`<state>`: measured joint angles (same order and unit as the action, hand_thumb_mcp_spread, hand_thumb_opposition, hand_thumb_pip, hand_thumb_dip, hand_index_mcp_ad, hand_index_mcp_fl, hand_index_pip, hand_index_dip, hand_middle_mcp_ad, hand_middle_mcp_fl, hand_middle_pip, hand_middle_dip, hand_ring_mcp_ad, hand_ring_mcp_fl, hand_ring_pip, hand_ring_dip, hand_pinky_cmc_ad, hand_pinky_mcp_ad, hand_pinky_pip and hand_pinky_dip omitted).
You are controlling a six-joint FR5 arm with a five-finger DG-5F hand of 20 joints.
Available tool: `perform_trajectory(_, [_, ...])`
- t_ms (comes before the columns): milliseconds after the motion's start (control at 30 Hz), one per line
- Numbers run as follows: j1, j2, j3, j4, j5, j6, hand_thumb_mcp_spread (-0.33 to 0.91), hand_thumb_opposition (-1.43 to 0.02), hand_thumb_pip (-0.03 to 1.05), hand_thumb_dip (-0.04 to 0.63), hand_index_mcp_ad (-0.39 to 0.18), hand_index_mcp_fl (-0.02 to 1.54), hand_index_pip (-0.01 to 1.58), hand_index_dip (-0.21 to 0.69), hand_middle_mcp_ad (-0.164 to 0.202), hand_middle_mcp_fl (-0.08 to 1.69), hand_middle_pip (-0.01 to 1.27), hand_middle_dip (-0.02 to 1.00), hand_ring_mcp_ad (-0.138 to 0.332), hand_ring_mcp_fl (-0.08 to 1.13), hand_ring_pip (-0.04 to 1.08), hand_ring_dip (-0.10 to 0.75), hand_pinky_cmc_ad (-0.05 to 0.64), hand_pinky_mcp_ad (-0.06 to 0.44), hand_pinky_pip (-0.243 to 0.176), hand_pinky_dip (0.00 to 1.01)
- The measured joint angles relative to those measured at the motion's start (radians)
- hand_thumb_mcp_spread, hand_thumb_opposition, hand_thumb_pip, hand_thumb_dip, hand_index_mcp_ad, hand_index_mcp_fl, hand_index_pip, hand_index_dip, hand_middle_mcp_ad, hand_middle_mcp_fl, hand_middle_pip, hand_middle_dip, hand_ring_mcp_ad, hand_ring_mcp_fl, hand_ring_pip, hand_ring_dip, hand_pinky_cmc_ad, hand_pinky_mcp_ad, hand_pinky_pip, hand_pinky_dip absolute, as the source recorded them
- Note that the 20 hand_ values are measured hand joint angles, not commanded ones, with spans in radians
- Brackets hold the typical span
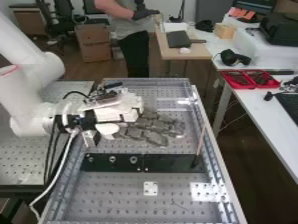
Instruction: Grab the pcb board and place it in the clear container
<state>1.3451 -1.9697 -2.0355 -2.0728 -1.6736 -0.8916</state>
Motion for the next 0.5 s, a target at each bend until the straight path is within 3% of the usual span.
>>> perform_trajectory(200, [0.028,0.109,-0.034,-0.009,-0.003,0.006,0.47,-0.90,0.66,0.251,-0.037,0.51,1.53,0.000,0.070,0.27,0.13,0.19,0.183,0.09,0.13,0.047,0.351,0.168,-0.075,0.56])
perform_trajectory(367, [0.101,0.207,-0.053,-0.027,-0.017,0.017,0.47,-0.90,0.66,0.253,-0.037,0.51,1.53,0.019,0.066,0.27,0.13,0.19,0.183,0.10,0.12,0.047,0.361,0.166,-0.059,0.51])
perform_trajectory(500, [0.166,0.239,-0.055,-0.039,-0.036,0.045,0.47,-0.90,0.58,0.251,-0.037,0.58,1.52,0.063,0.065,0.27,0.13,0.19,0.183,0.09,0.12,0.044,0.360,0.166,-0.059,0.48])
